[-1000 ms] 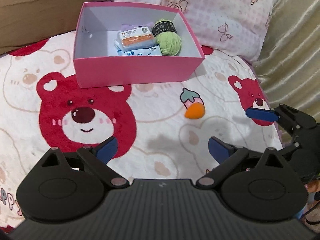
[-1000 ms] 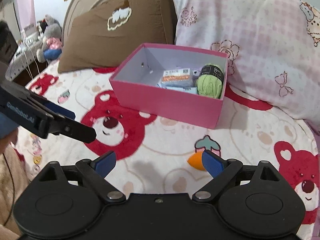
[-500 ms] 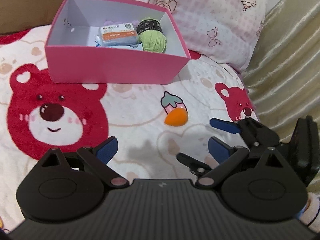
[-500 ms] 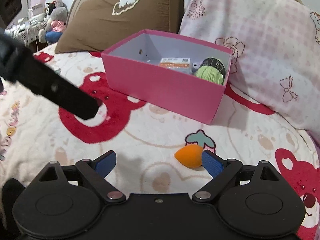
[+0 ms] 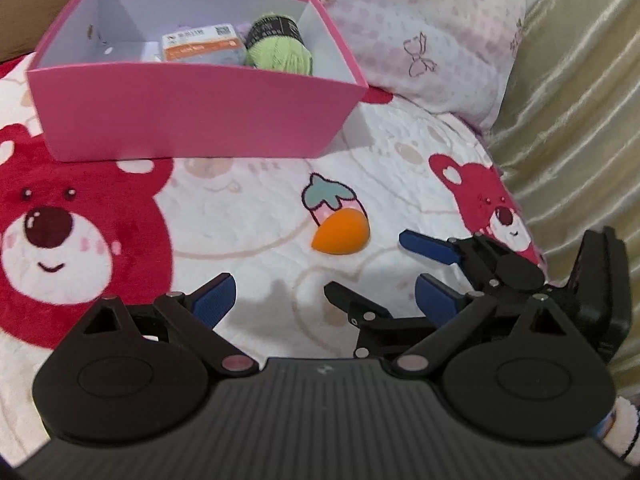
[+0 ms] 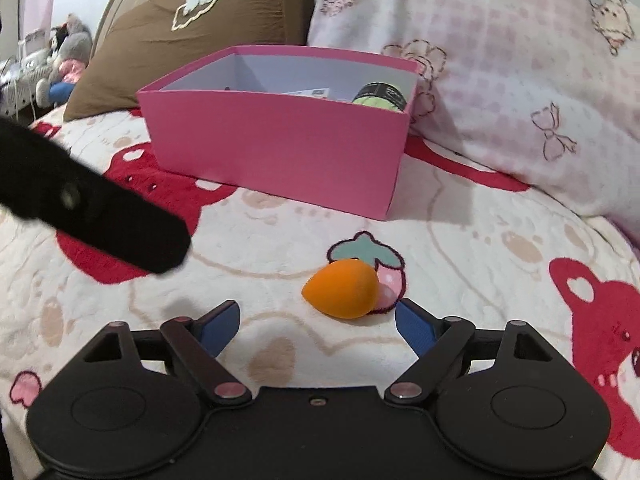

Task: Organize objects
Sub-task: 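Lower the left gripper onto the orange sponge and close on it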

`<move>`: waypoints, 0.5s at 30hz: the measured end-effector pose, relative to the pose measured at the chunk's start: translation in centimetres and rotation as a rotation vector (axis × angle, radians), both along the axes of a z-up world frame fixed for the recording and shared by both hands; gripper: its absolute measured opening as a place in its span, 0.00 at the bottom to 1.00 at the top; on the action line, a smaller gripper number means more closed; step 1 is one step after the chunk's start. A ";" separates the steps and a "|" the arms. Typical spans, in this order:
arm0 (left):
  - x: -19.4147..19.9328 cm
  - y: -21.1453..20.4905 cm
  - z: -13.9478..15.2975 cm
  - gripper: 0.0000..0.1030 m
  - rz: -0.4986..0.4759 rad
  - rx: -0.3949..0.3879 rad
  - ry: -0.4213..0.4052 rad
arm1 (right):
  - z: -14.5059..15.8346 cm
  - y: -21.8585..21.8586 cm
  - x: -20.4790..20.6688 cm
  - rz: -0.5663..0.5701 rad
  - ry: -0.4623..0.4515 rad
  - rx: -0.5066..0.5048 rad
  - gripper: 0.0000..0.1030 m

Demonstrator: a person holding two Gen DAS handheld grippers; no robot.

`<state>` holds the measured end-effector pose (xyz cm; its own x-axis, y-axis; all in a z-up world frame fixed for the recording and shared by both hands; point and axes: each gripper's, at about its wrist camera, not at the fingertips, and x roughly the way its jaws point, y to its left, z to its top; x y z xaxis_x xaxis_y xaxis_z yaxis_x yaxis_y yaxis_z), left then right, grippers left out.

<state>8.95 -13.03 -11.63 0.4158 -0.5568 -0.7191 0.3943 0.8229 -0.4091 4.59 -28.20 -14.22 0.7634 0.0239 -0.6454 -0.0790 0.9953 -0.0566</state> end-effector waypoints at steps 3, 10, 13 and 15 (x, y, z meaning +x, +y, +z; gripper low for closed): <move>0.5 -0.8 -0.8 0.93 -0.001 -0.014 -0.009 | -0.4 -0.1 0.2 -0.011 -0.008 -0.006 0.85; 1.9 -2.7 -2.4 0.91 -0.002 -0.046 -0.025 | -1.5 0.3 0.9 0.011 -0.014 -0.019 0.75; 2.4 -3.0 -2.7 0.91 0.006 -0.084 -0.021 | -1.7 0.5 1.2 0.016 -0.024 -0.017 0.74; 2.8 -3.3 -3.1 0.89 0.008 -0.106 -0.008 | -1.9 0.6 1.4 0.015 -0.028 -0.019 0.73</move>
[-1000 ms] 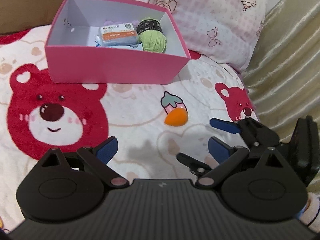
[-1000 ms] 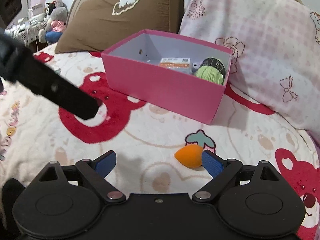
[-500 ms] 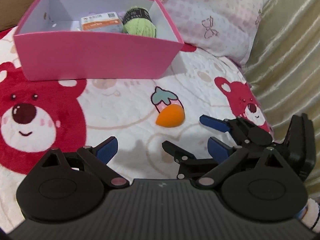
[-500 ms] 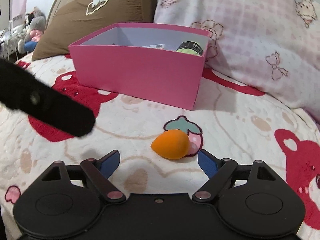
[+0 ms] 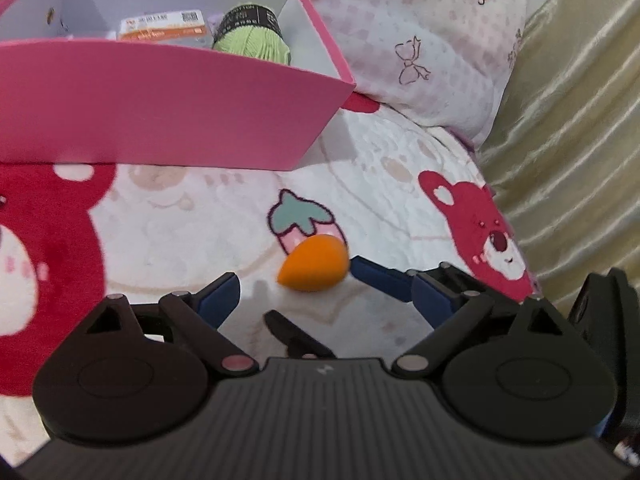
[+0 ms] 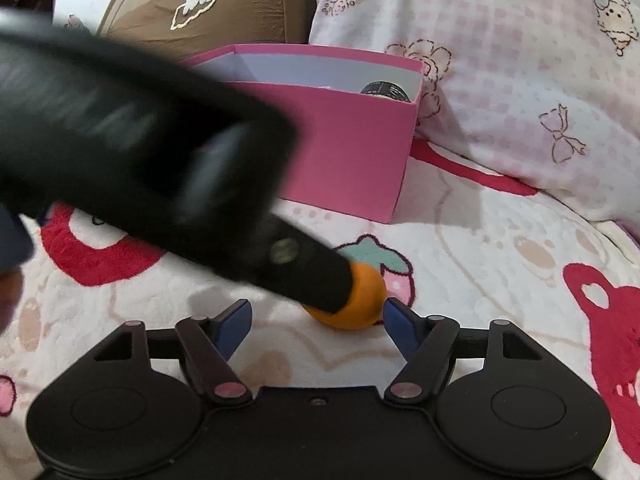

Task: Organize objects
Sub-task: 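Lower the left gripper onto the orange sponge and close on it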

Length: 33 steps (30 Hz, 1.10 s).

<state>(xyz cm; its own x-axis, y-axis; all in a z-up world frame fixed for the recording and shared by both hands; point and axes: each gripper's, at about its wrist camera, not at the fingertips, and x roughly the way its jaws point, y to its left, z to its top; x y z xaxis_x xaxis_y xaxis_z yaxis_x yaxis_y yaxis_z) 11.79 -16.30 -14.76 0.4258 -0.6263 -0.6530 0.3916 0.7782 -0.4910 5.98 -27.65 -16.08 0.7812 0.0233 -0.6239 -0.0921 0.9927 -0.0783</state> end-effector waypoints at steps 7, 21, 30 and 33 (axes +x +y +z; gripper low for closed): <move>1.1 -1.5 -1.5 0.69 0.003 0.016 0.024 | -0.6 -0.9 0.3 -0.051 0.002 0.018 0.65; 1.7 -2.5 -2.3 0.41 0.021 -0.009 0.030 | -0.9 -1.7 0.2 -0.119 -0.017 0.029 0.44; 0.6 -1.5 -1.3 0.32 0.016 0.005 0.034 | 0.1 -1.3 -0.5 -0.121 -0.010 0.050 0.44; 0.2 -0.8 -0.6 0.32 0.013 0.008 0.044 | 0.7 -0.7 -1.0 -0.112 0.000 0.056 0.44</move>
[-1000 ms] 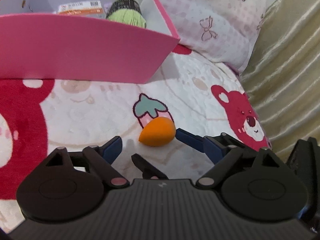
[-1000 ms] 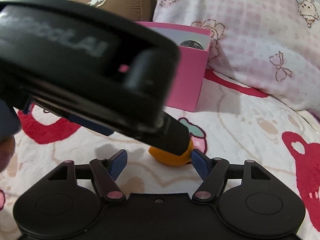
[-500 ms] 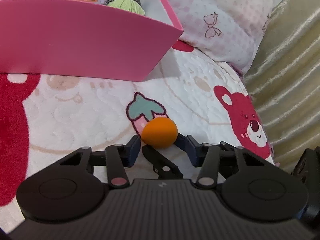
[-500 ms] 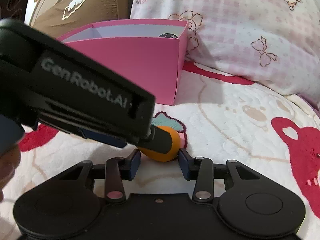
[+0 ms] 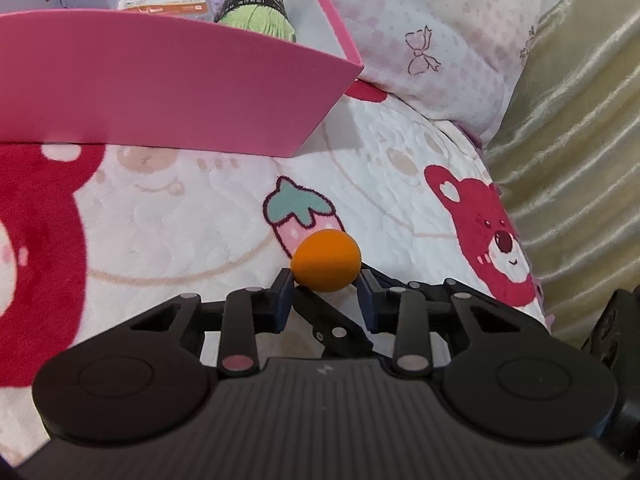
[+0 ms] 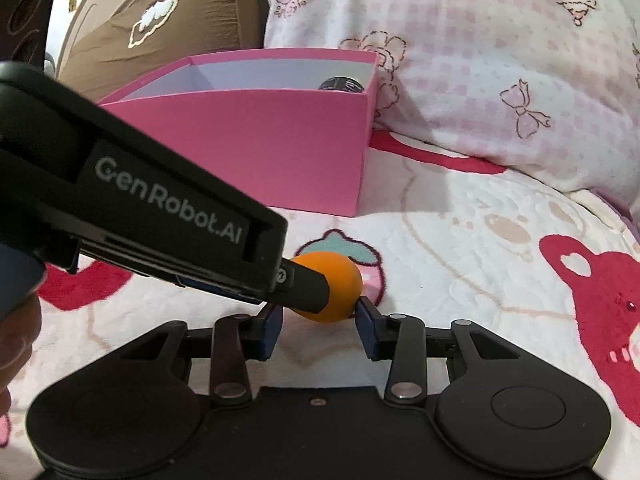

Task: Organize objects

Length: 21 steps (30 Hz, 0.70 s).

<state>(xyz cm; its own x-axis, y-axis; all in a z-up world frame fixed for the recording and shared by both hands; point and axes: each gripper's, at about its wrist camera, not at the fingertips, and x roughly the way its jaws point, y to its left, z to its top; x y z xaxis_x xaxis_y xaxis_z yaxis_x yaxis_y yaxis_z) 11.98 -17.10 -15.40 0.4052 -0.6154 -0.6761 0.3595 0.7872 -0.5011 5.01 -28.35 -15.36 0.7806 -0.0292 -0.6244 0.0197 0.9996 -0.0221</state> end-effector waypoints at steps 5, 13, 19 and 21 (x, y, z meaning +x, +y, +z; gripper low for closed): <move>-0.7 0.9 1.3 0.32 -0.003 0.039 0.013 | 1.3 1.0 -0.7 0.012 0.017 0.025 0.44; -1.8 3.2 2.9 0.32 0.006 0.088 0.061 | 3.3 3.8 -1.1 0.036 0.063 0.040 0.43; -2.7 5.3 5.0 0.32 0.025 0.082 0.051 | 5.0 5.3 -1.5 0.072 0.045 0.044 0.43; -3.0 5.8 5.7 0.32 0.028 0.083 0.051 | 5.7 5.6 -1.6 0.079 0.042 0.052 0.43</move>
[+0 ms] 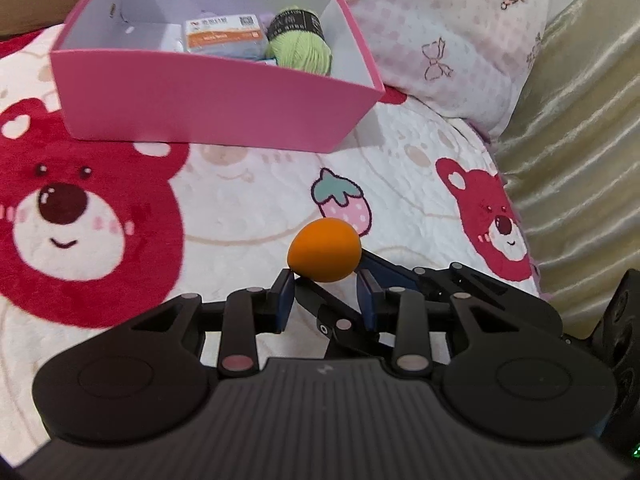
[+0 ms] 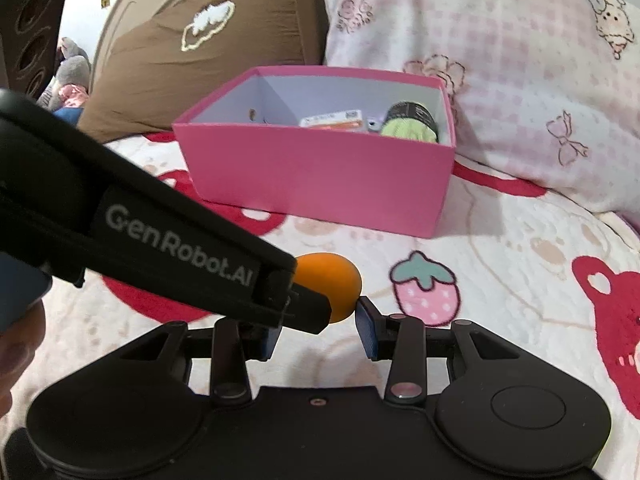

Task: Organize objects

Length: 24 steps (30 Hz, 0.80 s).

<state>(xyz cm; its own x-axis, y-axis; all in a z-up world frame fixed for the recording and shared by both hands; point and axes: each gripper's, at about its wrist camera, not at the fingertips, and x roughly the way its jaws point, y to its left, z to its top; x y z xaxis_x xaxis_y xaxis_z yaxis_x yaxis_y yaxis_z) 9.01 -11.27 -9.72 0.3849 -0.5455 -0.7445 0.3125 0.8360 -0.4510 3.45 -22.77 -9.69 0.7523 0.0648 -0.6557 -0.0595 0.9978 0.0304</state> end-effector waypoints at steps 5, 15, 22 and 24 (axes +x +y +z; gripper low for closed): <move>-0.7 1.2 2.3 0.32 0.008 0.021 -0.022 | 2.1 1.2 -0.2 0.024 -0.014 -0.005 0.43; -1.1 4.4 6.3 0.31 0.061 0.022 -0.033 | 6.1 2.7 0.8 0.120 -0.007 0.030 0.43; -1.3 5.8 8.6 0.31 0.061 0.019 -0.063 | 8.3 4.1 0.8 0.156 -0.043 0.019 0.40; -1.2 6.0 9.2 0.31 0.058 0.022 -0.082 | 8.8 4.6 0.8 0.160 -0.059 0.002 0.40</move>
<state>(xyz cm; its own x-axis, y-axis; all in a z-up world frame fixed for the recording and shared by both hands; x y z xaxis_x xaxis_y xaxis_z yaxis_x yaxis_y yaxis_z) 7.77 -5.30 -0.55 0.4756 -0.5045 -0.7207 0.2983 0.8632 -0.4074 4.29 -18.19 -0.85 0.7693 0.1878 -0.6106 -0.2189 0.9754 0.0242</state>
